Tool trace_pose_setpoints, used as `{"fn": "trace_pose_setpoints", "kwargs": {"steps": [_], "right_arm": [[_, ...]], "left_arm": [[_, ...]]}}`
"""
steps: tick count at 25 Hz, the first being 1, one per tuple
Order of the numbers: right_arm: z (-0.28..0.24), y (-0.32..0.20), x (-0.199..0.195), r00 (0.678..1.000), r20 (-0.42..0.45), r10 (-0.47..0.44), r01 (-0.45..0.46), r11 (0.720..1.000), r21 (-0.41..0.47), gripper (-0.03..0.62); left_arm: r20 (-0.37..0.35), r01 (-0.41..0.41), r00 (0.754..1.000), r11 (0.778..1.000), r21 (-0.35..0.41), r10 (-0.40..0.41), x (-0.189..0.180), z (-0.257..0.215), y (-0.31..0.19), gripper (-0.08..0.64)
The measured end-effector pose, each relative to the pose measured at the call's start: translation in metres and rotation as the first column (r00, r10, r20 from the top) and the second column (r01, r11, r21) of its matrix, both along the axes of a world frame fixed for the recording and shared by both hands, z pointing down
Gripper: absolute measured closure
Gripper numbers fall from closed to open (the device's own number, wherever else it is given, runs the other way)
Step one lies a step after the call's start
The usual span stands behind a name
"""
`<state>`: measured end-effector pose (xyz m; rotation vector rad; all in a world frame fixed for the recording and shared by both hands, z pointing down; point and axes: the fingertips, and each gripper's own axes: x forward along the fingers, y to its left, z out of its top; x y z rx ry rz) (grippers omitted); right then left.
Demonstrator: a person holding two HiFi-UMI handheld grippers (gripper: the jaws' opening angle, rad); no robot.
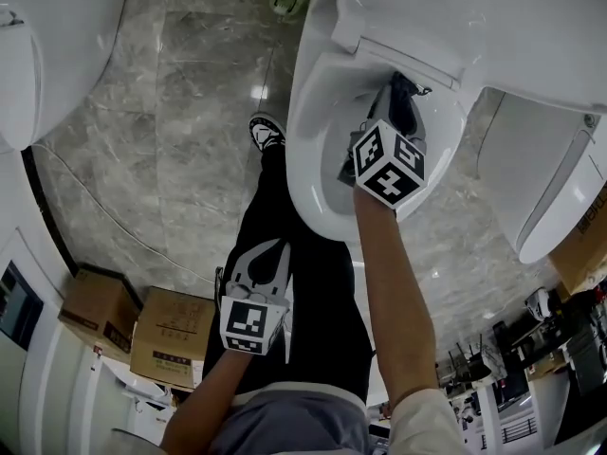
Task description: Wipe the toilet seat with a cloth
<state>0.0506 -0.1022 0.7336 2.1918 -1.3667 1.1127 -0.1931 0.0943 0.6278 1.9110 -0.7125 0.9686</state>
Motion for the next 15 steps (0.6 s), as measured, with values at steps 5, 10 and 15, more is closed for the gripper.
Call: {"fn": "trace_pose_setpoints", "kwargs": {"steps": [5,10,15], "right_arm": [[0.001,-0.006,-0.023,0.998,0.026,-0.049,0.049,0.999,0.003,0.515],[-0.001,-0.010,-0.044,0.987,0.024,-0.159,0.159,0.987,0.008,0.515],[-0.001,-0.010,-0.061,0.960,0.025,-0.279,0.279,0.960,0.019,0.515]], "left_arm": [[-0.004,0.048,0.999,0.998,-0.027,-0.048,-0.010,0.001,-0.006,0.551],[-0.003,0.076,0.997,0.996,-0.048,-0.076,-0.017,0.006,-0.012,0.551],[-0.002,0.099,0.995,0.993,-0.068,-0.099,-0.020,0.007,-0.008,0.551]]}}
